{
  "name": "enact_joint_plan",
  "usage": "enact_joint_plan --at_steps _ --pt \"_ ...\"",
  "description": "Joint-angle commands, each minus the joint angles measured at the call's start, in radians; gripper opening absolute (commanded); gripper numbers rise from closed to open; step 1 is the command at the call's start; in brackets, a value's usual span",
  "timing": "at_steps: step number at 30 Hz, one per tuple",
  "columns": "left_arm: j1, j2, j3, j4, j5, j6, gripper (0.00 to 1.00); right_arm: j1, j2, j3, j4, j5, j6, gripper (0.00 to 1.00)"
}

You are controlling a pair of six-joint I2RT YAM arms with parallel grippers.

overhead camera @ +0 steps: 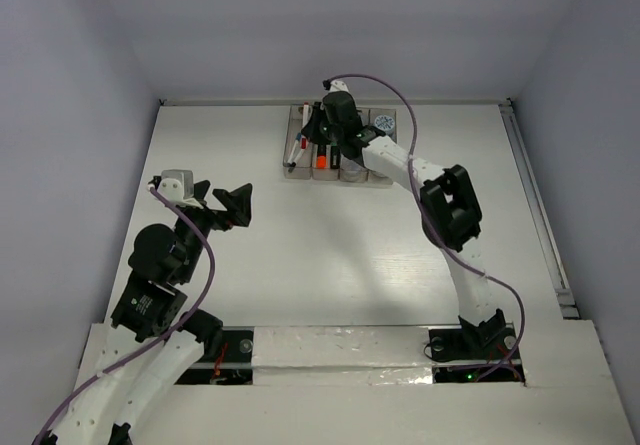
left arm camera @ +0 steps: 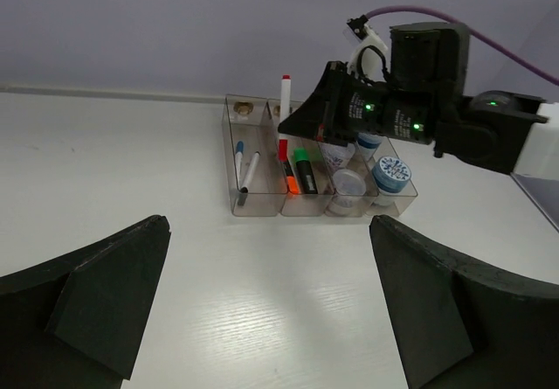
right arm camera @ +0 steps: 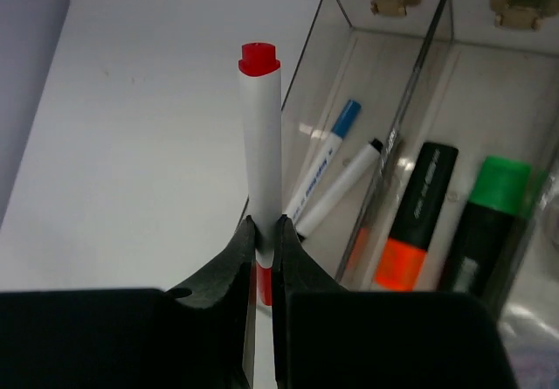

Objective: Sort the stationery into containers
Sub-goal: Place the pen in the storage box, then reset both arms

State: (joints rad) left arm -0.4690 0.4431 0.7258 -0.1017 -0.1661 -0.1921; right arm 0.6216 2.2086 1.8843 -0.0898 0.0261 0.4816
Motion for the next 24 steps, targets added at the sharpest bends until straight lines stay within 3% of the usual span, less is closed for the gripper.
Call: enact_joint_plan --at_steps 1,3,4,7,11,15,17,19,20,23,24 --pt "0.006 0.008 -0.006 0.039 -0.013 0.002 0.99 -0.017 0.094 0.160 0.025 -0.060 0.041 0.01" --pt "0.006 0.014 -0.006 0.039 -0.013 0.002 0.99 -0.028 0.128 0.220 0.010 -0.086 0.048 0.09" --pt "0.006 0.017 -0.005 0.040 -0.013 0.002 0.99 -0.028 0.154 0.237 0.002 -0.089 0.046 0.24" --pt "0.006 0.022 -0.003 0.040 -0.015 0.000 0.99 -0.037 0.158 0.269 -0.018 -0.107 0.031 0.47" --pt "0.006 0.022 -0.003 0.039 -0.033 0.000 0.99 -0.037 0.085 0.211 -0.001 -0.089 0.018 0.69" --pt "0.006 0.026 -0.003 0.037 -0.041 0.000 0.99 -0.037 -0.068 0.077 0.045 -0.089 -0.004 0.73" --pt "0.006 0.025 -0.002 0.034 -0.056 -0.003 0.99 -0.037 -0.168 -0.094 0.079 -0.089 -0.011 0.74" --pt "0.006 0.020 -0.003 0.034 -0.062 -0.004 0.99 -0.037 -0.353 -0.238 0.165 -0.081 -0.026 0.74" --pt "0.006 0.019 -0.005 0.034 -0.062 -0.004 0.99 -0.037 -0.421 -0.386 0.185 -0.069 -0.032 0.74" --pt "0.006 0.017 -0.005 0.039 -0.044 0.002 0.99 -0.037 -0.762 -0.638 0.205 0.006 -0.069 0.66" --pt "0.006 0.019 -0.003 0.040 -0.041 0.003 0.99 -0.037 -0.764 -0.686 0.194 0.006 -0.077 0.79"
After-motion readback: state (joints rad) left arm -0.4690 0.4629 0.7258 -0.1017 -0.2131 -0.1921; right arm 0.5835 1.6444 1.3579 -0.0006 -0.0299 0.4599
